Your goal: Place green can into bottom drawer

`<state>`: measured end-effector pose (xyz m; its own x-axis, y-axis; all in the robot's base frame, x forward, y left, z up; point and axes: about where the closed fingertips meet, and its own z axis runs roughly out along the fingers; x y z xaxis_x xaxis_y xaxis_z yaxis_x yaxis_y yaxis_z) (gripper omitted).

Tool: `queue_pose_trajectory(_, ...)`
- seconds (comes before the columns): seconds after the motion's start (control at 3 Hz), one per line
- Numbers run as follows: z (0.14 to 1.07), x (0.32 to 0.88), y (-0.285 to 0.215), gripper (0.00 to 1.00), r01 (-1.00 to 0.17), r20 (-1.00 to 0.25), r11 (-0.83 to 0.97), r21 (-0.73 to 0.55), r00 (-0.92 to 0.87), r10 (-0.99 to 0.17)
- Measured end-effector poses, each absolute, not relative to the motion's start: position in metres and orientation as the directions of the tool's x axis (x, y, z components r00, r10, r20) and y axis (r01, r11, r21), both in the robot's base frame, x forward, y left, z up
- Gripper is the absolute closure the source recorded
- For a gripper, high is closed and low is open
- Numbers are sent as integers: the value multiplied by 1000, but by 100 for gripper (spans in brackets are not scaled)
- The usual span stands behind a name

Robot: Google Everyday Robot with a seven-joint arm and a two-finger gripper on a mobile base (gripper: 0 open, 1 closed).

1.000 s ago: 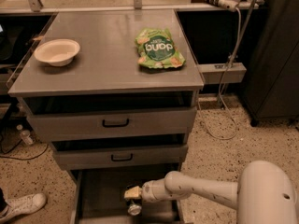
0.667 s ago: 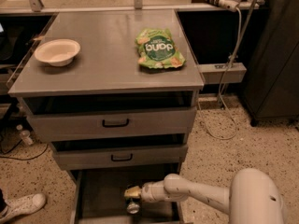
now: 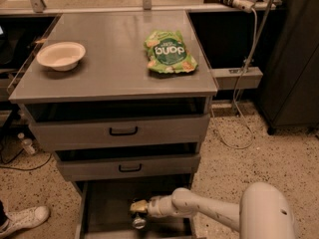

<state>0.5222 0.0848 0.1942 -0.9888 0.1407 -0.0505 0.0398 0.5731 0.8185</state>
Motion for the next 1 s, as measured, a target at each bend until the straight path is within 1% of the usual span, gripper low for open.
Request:
queue_pose_trajectory(0.33,170,522,101,100,54,-40,560,827,-987,154)
queue_pose_trajectory(1.0,139,517,109,100,82,-10,565,821,-987,158)
